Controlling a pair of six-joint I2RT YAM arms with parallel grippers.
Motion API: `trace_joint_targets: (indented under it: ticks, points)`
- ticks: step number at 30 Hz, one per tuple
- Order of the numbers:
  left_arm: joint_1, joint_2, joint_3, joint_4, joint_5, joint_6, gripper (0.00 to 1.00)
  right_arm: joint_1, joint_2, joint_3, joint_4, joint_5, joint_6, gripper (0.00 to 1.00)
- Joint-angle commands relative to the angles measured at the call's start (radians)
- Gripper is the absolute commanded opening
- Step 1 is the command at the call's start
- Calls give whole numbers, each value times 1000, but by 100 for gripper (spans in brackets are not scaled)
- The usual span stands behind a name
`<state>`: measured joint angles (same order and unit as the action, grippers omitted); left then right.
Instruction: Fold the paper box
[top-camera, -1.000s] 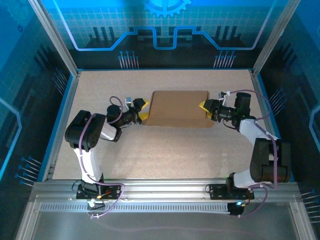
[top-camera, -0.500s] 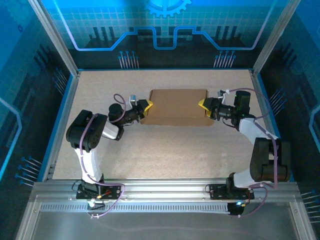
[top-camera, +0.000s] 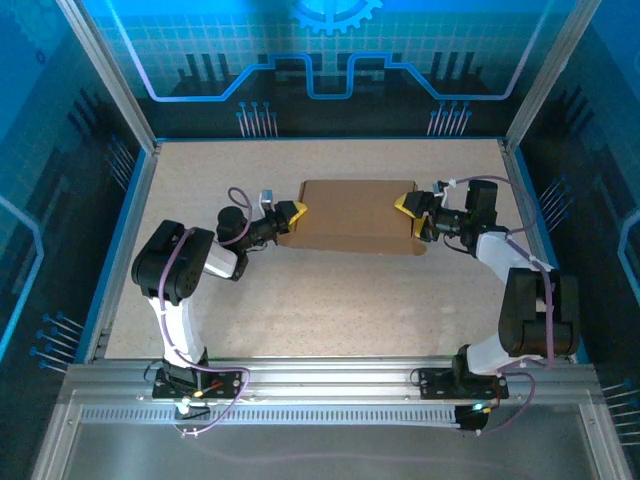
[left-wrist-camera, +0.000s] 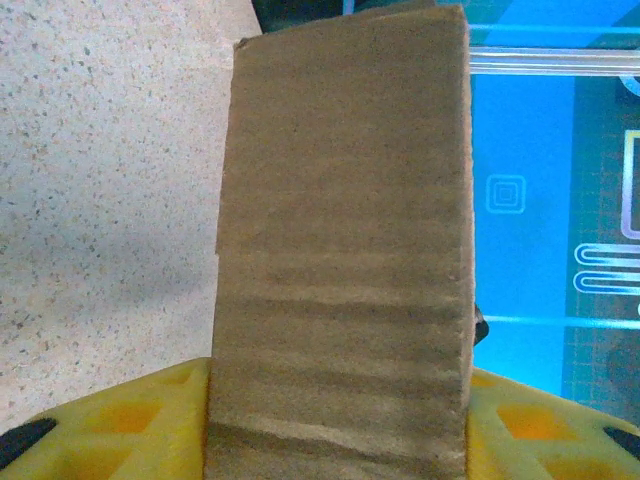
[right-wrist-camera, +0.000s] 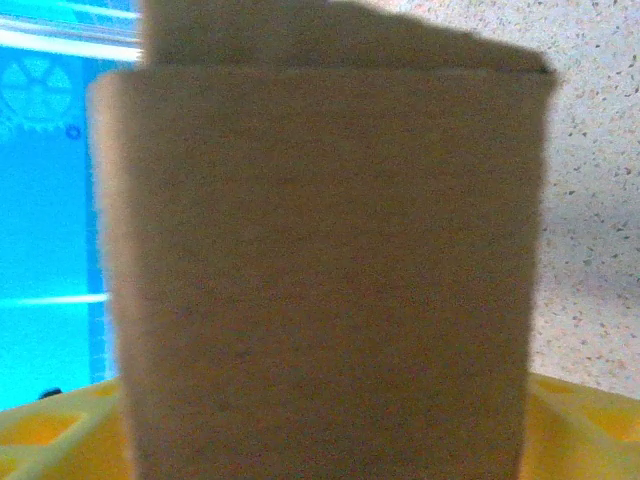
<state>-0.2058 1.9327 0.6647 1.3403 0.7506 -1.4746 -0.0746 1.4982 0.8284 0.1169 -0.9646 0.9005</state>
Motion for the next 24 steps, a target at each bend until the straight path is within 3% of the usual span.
trace_joint_targets:
  ticks: [1, 8, 14, 17, 20, 24]
  points:
    - [-2, -39, 10, -49, 8, 69, 43, 6, -11, 45, -104, 44, -75, 92]
    - [6, -93, 37, -350, -41, 233, 43, -2, -115, 120, -400, 299, -349, 99]
    - [15, -83, 84, -445, -43, 224, 42, 87, -206, 218, -634, 639, -636, 99]
    - [17, -83, 101, -466, -51, 203, 42, 180, -268, 236, -639, 738, -793, 99]
    - [17, -107, 129, -567, -64, 230, 42, 355, -340, 224, -601, 944, -1000, 100]
    - [17, -141, 172, -722, -85, 276, 43, 568, -395, 158, -533, 1072, -1308, 100]
